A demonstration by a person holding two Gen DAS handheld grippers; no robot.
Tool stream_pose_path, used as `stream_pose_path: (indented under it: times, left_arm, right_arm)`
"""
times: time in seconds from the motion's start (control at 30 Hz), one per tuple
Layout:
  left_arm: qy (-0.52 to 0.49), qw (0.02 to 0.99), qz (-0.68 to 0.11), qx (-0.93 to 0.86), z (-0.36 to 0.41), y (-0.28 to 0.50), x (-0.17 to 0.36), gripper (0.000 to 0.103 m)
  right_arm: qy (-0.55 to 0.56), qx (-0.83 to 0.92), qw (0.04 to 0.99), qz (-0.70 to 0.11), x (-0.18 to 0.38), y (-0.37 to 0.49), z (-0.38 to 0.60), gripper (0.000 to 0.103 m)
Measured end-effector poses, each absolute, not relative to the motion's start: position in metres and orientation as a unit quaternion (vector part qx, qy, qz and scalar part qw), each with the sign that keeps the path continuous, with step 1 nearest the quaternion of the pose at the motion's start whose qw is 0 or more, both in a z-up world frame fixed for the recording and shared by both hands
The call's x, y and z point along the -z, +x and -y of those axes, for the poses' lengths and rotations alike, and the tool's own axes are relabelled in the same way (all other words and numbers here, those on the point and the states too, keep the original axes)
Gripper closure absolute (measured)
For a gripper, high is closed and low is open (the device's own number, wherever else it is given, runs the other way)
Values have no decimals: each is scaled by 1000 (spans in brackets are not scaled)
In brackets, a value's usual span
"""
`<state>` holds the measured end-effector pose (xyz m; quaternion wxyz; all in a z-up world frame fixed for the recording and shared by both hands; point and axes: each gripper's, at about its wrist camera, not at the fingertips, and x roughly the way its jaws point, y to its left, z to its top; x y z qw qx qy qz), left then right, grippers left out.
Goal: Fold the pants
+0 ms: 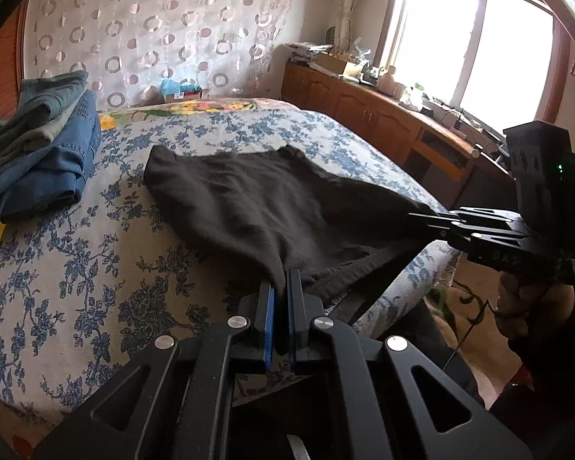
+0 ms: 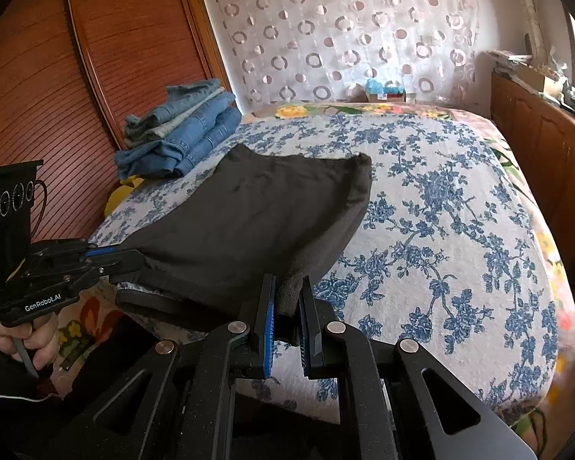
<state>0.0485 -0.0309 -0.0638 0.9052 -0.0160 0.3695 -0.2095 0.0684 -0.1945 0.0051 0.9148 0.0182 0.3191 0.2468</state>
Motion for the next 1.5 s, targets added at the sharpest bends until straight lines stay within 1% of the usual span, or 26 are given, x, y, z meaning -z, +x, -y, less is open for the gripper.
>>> stream_pose_path:
  times: [0.37, 0.67, 0.83, 1.2, 1.5]
  left_arm:
    - [-18, 911, -348, 222, 29, 31, 45, 97]
    - [-19, 912, -343, 223, 28, 36, 40, 97]
    - [-19, 916, -341, 213, 26, 55, 39, 97]
    - [-24, 926, -329, 182, 18, 105, 30, 97]
    - [-30, 926, -335, 171, 16, 134, 36, 97]
  right_arm:
    - [16, -254, 921, -294, -20, 47, 204, 93]
    - [17, -256, 925, -280, -25, 45, 209, 93]
    - [16, -254, 929, -270, -25, 62, 205, 93]
    - [27, -239, 936, -257, -22, 129, 189, 93]
    - [24, -219, 939, -263, -16, 167, 174, 93]
